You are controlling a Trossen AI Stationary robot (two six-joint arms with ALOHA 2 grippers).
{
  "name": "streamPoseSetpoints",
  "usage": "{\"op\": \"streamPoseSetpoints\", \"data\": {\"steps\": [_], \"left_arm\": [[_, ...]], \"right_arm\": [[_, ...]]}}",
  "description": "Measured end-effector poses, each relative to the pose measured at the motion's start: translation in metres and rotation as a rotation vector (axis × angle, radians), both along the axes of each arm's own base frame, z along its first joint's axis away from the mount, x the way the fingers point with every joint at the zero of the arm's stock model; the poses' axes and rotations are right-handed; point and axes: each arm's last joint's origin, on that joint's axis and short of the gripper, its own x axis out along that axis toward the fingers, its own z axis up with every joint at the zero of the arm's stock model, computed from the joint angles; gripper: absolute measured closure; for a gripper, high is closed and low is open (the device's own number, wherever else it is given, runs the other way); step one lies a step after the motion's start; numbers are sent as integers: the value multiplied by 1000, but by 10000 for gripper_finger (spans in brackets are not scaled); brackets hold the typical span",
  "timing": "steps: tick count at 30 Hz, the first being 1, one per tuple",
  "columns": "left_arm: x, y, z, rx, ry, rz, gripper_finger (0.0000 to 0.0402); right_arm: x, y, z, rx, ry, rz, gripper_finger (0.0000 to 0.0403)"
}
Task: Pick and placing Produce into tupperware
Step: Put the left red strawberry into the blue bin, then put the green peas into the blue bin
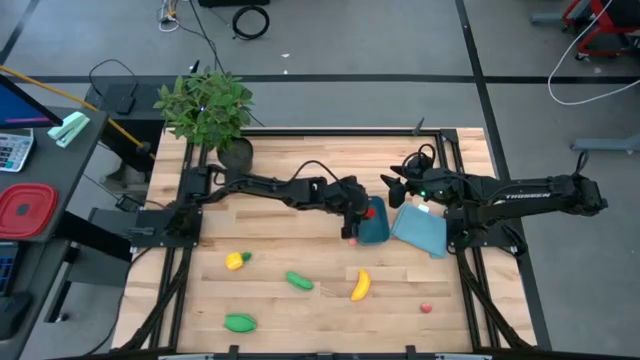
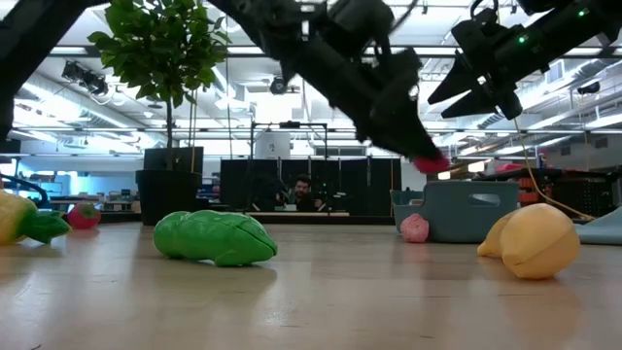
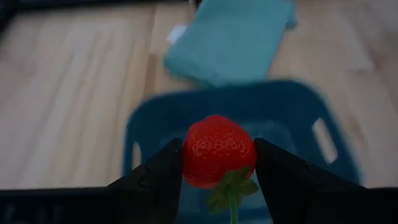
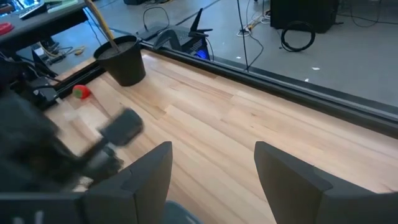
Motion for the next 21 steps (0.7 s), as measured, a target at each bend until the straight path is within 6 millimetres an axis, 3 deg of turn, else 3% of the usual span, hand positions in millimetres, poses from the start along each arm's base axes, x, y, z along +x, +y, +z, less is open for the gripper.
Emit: {"op": "streamPoseSetpoints", "data": {"steps": [9, 21], "left_arm": [[10, -3, -37, -38, 17, 14, 215], [11, -6, -37, -23, 0, -23, 139]], "right_arm": [[0, -1, 1, -10, -1, -6, 165], [0, -1, 1, -12, -3, -4, 165]]}}
